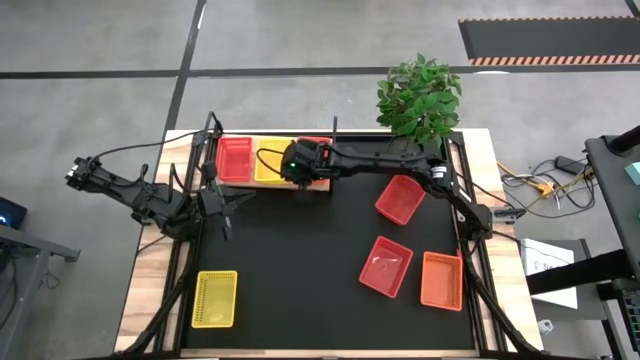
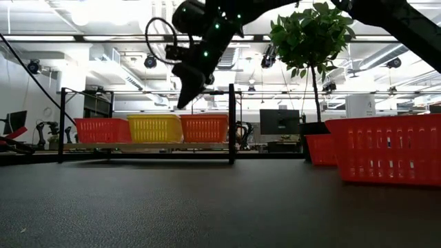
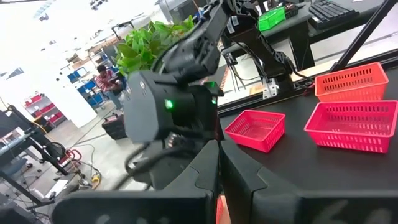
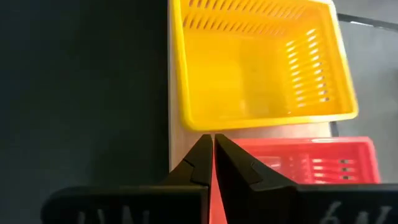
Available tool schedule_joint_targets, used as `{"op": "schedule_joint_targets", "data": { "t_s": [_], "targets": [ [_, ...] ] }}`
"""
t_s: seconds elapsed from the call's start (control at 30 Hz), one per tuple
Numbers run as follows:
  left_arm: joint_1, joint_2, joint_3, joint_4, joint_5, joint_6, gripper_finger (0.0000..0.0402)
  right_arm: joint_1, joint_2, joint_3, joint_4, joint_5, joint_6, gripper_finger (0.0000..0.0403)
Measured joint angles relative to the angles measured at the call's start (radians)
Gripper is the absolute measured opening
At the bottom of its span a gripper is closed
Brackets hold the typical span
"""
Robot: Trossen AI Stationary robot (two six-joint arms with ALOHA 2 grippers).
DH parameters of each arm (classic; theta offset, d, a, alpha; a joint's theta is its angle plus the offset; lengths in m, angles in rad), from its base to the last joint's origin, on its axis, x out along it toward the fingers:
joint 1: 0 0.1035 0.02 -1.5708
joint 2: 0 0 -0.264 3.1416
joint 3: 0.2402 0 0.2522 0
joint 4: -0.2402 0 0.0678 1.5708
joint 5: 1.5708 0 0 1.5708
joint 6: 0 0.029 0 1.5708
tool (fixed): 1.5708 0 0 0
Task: Stack baskets on shelf by color
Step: Stack the left orange bin on top of the other orange bin on the shelf, then stack the yellow bin on top of the other yellow bins on the shelf
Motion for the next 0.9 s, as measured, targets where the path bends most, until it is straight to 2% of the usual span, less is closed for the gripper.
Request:
{"op": "schedule_joint_targets", "data": {
  "t_s": [0.2, 0.5, 0.9],
  "targets": [
    [0.0, 0.0, 0.0, 0.0, 0.0, 0.007, 0.0, -0.002, 0.0, -0.048, 0.024, 0.003, -0.001, 0.0009],
    [0.0, 0.002, 0.0, 0.0, 0.0, 0.009, 0.0, -0.003, 0.0, -0.041, 0.015, 0.003, -0.004, 0.0009],
    [0.0, 0.007, 0.0, 0.0, 0.002, 0.033, 0.0, -0.001, -0.002, 0.05, -0.072, 0.003, -0.001, 0.0009]
  ]
}}
